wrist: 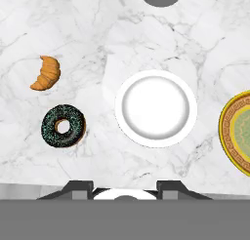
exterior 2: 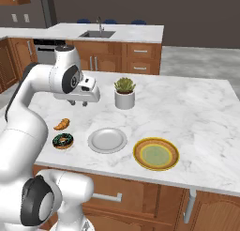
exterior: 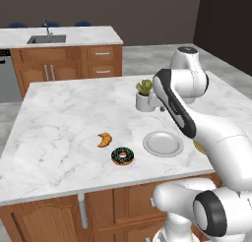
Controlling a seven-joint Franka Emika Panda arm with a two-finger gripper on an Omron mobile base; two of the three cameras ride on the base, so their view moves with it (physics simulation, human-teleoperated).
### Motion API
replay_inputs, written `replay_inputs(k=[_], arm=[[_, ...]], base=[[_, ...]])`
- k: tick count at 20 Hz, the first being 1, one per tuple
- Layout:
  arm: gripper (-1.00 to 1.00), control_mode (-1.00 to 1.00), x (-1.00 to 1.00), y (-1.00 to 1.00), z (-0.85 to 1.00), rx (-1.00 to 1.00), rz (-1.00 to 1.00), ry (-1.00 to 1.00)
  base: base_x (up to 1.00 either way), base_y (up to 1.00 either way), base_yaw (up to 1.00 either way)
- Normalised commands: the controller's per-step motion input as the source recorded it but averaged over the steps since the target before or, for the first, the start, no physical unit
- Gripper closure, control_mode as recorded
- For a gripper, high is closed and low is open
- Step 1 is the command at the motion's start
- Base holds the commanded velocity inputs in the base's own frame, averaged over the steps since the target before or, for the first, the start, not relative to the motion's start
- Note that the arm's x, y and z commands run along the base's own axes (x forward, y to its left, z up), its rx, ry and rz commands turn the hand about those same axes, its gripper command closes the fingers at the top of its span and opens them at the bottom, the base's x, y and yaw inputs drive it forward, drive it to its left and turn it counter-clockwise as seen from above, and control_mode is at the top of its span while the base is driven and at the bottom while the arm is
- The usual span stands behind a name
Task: Place the pastries on the plates.
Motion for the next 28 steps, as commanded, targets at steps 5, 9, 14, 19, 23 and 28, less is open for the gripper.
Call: replay_inputs(k=[5,9,14,19,23,28], arm=[[-1.0,-1.0,0.0,0.19,-0.13,0.01,0.0,-0.04],[-1.0,-1.0,0.0,0.48,-0.34,0.12,0.0,-0.02],[-1.0,-1.0,0.02,0.36,-0.44,0.21,0.0,-0.01],[-1.0,-1.0,0.02,0.35,-0.61,0.14,0.0,0.0],[-1.0,-1.0,0.04,0.27,-0.62,0.03,0.0,0.02],[-1.0,-1.0,0.2,0.21,-0.51,-0.01,0.0,0.08]], base=[[0.0,0.0,0.0],[0.0,0.0,0.0],[0.0,0.0,0.0],[0.0,0.0,0.0],[0.0,0.0,0.0],[0.0,0.0,0.0]])
